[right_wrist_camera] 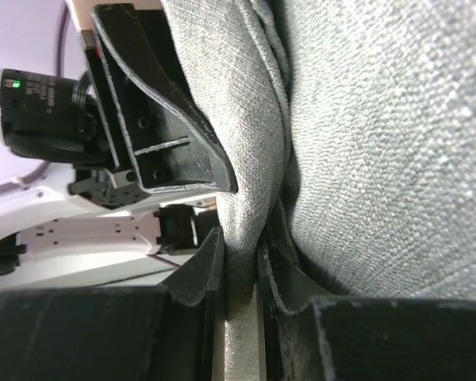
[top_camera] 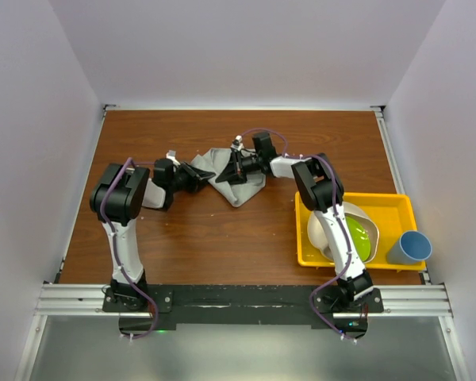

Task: Fold the napkin, place the utensils inside, and roll it up
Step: Roll the napkin with the utensil

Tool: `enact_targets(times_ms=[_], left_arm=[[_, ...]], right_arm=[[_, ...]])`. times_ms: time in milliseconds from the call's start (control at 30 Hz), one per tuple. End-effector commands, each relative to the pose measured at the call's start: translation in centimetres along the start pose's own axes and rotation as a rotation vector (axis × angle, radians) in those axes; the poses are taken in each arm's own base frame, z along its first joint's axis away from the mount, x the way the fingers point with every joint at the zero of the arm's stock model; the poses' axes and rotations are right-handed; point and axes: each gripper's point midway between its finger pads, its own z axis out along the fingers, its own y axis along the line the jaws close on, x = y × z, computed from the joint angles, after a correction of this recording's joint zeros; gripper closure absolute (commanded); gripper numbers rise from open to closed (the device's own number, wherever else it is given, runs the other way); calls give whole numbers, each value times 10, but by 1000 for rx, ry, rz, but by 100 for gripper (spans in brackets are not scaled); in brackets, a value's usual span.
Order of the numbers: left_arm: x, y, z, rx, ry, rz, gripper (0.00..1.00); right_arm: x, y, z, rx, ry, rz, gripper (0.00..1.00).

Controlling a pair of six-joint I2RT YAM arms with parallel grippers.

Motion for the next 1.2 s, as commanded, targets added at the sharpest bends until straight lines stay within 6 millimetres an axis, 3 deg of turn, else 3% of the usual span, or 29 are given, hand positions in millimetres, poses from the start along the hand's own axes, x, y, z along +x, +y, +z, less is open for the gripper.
enact_targets(times_ms=[0,33,67,100,133,200,233,300,367,433,467,500,600,700,833,1167], left_arm=[[7,67,-4,-232,5,-27,100],[9,67,-4,-232,12,-37,100],[9,66,-5,-231,13,-41,100],[10,67,-6,-238,16,-52,100],[11,68,-6,-245,22,-57,100],[13,70,-7,-267,35,-61,100],[13,72,-8,-278,40,-65,100],[15,77,-9,-311,56,-76,100],[14,79,-10,-327,56,-82,100],[15,82,-11,-349,58,-99,100],[15,83,-11,-354,57,-102,100],[15,82,-11,-357,58,-105,100],[13,81,-10,-367,58,-109,100],[11,79,-9,-371,54,-111,100],[13,79,-9,-380,62,-117,100],[13,80,-10,-384,66,-113,100]], right_arm=[[-4,20,-9,66,54,-40,89],[1,6,-11,135,62,28,82],[-9,20,-12,145,50,-34,77],[-9,18,-13,167,54,-96,71],[-5,20,-17,203,61,-81,60],[-13,25,-25,281,35,-211,50],[-4,32,-35,339,46,-220,38],[-3,31,-50,452,32,-347,31],[12,45,-62,490,27,-406,27],[20,47,-67,548,23,-481,25],[30,39,-69,576,44,-483,24],[36,49,-72,603,41,-538,24],[51,51,-65,616,50,-598,23],[58,41,-55,664,92,-636,24],[60,31,-46,718,118,-669,27],[53,6,-53,808,119,-651,32]])
